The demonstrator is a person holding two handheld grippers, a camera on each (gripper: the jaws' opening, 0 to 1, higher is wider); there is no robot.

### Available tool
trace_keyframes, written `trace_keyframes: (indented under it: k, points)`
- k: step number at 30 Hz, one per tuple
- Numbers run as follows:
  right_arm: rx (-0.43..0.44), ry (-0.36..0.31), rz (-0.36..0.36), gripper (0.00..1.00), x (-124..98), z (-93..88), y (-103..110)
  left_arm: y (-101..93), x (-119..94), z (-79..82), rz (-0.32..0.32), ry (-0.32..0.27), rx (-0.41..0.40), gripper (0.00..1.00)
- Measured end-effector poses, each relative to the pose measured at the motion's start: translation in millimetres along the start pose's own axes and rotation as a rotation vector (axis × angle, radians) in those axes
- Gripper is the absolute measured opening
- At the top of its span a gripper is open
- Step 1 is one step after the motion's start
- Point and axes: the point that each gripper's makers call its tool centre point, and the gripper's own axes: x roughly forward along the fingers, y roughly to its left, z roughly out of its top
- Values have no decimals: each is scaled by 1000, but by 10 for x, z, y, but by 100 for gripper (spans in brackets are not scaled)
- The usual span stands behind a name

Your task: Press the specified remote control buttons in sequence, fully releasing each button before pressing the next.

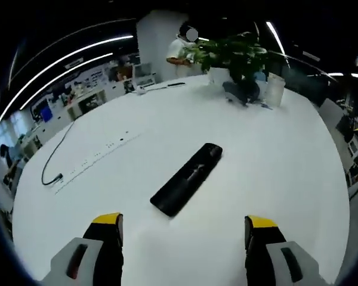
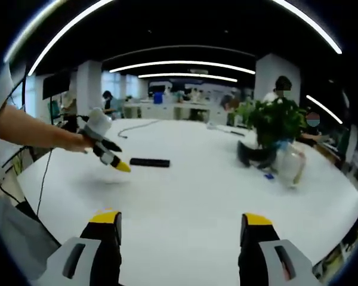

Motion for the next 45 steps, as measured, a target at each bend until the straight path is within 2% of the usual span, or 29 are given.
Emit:
trace_keyframes:
  k: [2,7,8,10,12,15,17,19,21,23,26,29,32,41,45]
  points:
    - [-5,0,-1,83,3,-1,3,-57,-107,-12,3,-30,-19,94]
    - [-1,-14,12,86,-4,27,19,-205,-434,-75,15,-62,-78,94]
    - [9,-13,13,85,-12,30,5,-218,-508,-75,22,-77,-86,94]
    - [48,-61,19,84,-44,112,-18,-227,-654,-49,55,-116,-85,95]
    - [74,-60,28,87,-54,114,-39,-261,-793,-45,68,-140,-108,94]
    - [72,-64,31,88,-56,132,-38,-364,-928,-59,32,-146,-154,95]
    - [73,-81,41,89,-65,179,-35,-402,-1070,-58,49,-166,-148,95]
    - [64,-77,46,94,-44,194,-59,-432,-1177,-37,54,-202,-159,97]
    - [54,-75,45,96,-42,193,-112,-511,-1347,-4,63,-262,-206,100]
    - [56,-67,45,97,-45,175,-170,-559,-1430,-30,74,-292,-249,100]
    - [58,-59,33,99,-71,141,-281,-655,-1554,-99,101,-297,-236,100]
    - [72,-53,19,99,-81,114,-347,-616,-1694,-194,185,-311,-181,100]
    - [83,-52,16,99,-79,95,-341,-654,-1826,-298,233,-323,-169,100]
    - [94,-47,8,99,-64,53,-289,-696,-2070,-609,317,-323,-149,100]
    - [83,-55,-4,99,-71,57,-271,-675,-2138,-678,353,-350,-188,100]
